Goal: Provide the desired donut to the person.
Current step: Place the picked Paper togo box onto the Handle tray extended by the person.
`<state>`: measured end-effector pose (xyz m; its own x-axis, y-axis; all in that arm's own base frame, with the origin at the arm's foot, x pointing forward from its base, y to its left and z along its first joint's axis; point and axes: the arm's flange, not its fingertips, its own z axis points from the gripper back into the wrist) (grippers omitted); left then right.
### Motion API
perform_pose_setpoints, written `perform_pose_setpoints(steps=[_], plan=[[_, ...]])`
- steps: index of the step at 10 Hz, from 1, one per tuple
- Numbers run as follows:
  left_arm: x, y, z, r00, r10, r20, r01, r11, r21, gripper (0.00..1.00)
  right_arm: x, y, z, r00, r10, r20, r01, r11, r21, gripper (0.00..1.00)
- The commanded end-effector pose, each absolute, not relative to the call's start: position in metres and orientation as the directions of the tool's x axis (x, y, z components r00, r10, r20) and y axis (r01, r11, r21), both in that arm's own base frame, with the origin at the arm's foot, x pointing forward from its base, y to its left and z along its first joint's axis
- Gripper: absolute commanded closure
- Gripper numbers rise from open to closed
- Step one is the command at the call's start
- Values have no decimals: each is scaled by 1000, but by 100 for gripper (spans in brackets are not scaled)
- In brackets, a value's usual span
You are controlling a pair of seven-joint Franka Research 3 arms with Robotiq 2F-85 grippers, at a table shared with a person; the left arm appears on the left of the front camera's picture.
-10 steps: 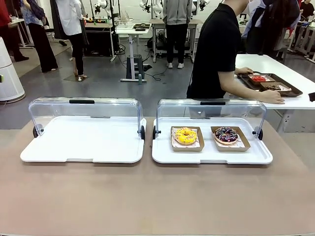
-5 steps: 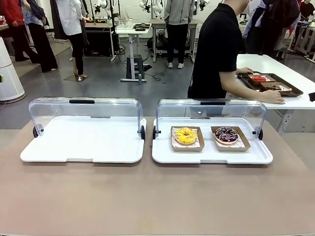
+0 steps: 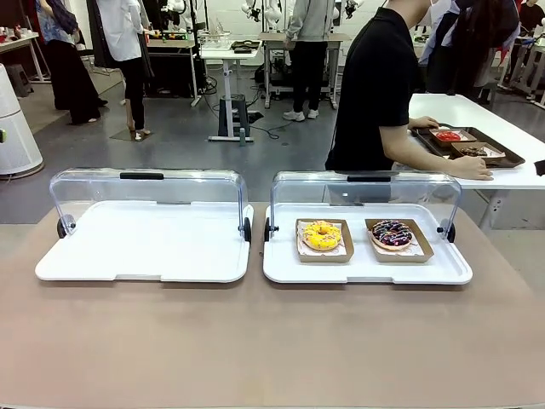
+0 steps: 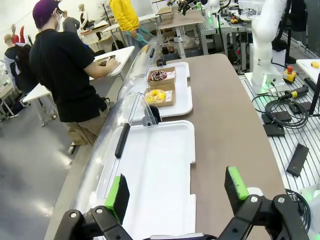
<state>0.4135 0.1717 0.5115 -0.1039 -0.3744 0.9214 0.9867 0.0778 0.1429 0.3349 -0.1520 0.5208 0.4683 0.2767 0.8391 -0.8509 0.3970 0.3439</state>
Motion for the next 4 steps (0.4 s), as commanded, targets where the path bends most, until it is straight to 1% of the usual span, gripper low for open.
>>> perform_pose_setpoints(steps=[1,4], plan=[[413,172,513,-100,-374,922,987,80,140,0,337,-151,521,450,260,854,-860,385,336,0],[413,172,513,-100,-374,922,987,80,140,0,337,-151,521,450,260,854,-860,385,336,0]])
